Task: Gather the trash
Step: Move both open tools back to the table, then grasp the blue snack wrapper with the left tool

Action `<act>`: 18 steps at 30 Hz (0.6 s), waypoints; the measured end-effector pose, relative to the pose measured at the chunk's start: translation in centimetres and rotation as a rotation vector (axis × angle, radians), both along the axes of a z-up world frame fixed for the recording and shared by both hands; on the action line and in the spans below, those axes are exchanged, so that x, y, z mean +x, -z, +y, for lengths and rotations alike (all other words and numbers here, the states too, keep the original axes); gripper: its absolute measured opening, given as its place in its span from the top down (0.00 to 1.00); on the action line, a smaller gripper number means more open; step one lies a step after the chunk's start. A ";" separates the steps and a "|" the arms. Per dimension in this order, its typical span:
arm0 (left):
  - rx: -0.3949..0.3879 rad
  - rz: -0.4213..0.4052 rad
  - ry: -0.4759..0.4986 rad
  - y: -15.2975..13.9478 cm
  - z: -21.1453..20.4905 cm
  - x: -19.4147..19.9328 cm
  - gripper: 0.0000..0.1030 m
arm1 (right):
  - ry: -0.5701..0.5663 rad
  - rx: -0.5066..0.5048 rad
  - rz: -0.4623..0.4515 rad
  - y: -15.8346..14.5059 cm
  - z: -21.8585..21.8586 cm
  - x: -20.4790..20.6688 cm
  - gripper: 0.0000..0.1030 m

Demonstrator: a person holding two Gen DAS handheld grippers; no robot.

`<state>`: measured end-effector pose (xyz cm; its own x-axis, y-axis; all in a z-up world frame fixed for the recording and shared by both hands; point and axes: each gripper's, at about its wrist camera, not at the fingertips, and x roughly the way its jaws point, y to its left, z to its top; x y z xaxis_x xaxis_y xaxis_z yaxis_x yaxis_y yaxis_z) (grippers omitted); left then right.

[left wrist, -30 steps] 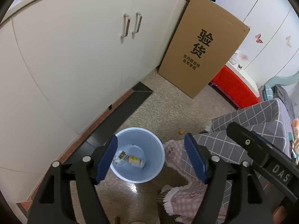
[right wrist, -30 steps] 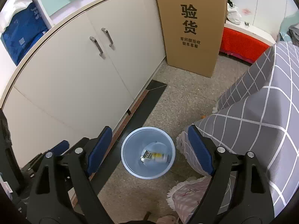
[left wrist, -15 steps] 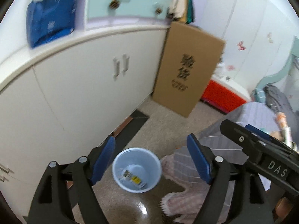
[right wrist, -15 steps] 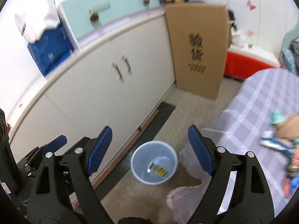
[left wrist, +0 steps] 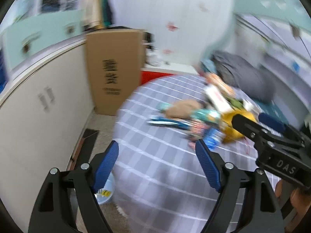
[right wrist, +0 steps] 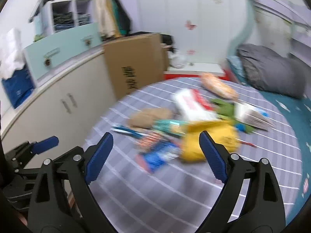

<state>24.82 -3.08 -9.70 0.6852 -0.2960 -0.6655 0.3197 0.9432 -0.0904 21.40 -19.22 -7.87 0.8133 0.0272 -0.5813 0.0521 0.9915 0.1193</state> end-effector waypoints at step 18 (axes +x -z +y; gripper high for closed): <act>0.293 0.055 0.213 4.9 -13.3 2.1 0.23 | 0.149 0.134 0.051 4.5 -12.1 -3.0 0.09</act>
<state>26.89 -16.34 -14.65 0.5898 -0.2195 -0.7771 0.5137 0.8445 0.1514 18.43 -31.29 -12.40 0.7840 -0.0112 -0.6207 0.2059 0.9479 0.2430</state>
